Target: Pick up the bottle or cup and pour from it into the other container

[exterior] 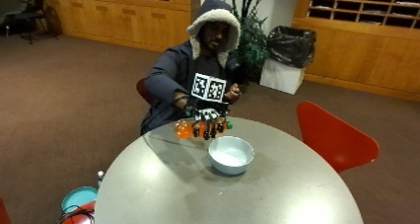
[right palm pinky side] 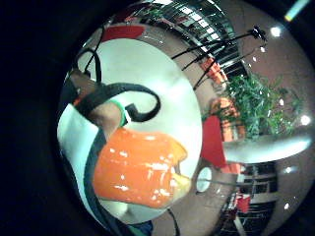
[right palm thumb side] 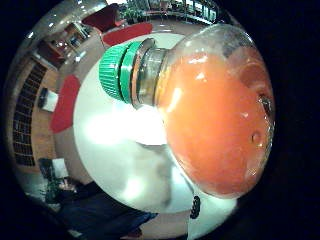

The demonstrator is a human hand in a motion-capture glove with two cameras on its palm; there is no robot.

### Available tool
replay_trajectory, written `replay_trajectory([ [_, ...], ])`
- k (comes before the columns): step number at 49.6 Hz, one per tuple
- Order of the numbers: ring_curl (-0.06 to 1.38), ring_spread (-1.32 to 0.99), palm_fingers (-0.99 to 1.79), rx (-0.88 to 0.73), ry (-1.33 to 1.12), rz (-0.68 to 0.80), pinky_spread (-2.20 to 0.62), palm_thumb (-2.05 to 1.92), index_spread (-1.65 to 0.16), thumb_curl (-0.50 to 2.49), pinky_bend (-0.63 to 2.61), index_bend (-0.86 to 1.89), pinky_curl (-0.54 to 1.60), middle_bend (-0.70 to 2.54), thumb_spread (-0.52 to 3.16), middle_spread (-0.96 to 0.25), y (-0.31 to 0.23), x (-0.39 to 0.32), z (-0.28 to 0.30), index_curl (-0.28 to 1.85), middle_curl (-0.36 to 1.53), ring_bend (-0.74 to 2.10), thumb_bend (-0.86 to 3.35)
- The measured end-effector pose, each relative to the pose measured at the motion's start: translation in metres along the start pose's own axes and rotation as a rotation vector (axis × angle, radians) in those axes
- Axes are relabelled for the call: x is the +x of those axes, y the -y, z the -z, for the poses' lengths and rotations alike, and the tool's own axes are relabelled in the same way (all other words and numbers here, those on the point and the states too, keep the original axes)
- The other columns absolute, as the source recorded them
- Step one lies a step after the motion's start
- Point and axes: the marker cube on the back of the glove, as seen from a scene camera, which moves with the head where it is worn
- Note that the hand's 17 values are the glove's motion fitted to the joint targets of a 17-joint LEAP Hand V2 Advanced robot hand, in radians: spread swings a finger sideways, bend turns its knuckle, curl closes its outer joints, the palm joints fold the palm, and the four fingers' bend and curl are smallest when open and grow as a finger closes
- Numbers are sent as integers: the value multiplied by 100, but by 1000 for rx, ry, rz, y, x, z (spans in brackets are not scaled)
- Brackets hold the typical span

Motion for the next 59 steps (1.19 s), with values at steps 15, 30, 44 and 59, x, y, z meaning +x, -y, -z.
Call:
replay_trajectory([
  [15,39,-16,109,-58,-413,104,4,99,-29,55,43,9,36,28,60,-25,10,-33,-21,22,46,60,-3],
  [30,39,-17,109,-59,-480,131,4,98,-30,55,42,9,36,27,60,-26,11,-43,-25,22,46,59,-3],
  [44,39,-18,109,-50,-461,125,4,98,-30,56,42,9,36,27,60,-26,8,-38,-20,22,46,59,-3],
  [59,40,-18,109,-32,-445,118,3,98,-30,56,41,9,37,27,60,-26,6,-34,-16,21,47,59,-3],
])
